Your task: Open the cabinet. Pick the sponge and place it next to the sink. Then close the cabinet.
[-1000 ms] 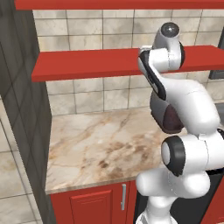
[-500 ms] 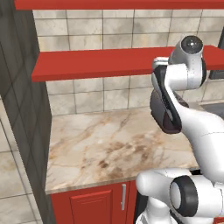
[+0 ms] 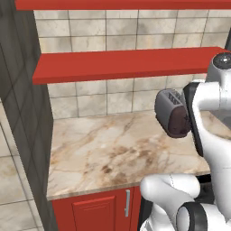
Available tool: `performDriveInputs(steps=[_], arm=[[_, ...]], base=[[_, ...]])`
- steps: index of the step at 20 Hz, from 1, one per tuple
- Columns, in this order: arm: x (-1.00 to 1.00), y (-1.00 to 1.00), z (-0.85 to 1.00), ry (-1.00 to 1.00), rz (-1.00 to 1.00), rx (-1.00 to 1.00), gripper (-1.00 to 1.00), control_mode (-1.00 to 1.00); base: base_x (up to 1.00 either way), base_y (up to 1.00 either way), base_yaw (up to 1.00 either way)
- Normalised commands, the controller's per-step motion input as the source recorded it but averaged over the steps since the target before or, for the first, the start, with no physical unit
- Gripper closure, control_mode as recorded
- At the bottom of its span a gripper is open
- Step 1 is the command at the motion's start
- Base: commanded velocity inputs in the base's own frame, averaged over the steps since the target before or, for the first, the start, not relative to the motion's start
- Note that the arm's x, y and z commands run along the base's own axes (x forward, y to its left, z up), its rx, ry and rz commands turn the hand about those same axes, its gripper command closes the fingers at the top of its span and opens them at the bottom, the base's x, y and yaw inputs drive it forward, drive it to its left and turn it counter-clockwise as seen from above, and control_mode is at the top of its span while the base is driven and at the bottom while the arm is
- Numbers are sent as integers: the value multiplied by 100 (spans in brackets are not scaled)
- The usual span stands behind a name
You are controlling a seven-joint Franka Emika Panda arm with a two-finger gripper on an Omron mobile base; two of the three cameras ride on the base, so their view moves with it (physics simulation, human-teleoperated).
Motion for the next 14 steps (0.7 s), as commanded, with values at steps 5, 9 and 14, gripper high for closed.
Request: performDriveInputs(steps=[5, 9, 14], arm=[[-22, -92, -85, 27, -12, 0, 100, -100], [11, -96, -90, 22, 0, 2, 100, -100], [45, -98, -69, 17, 9, 8, 100, -100]], base=[[0, 0, 0], [0, 0, 0], [0, 0, 0]])
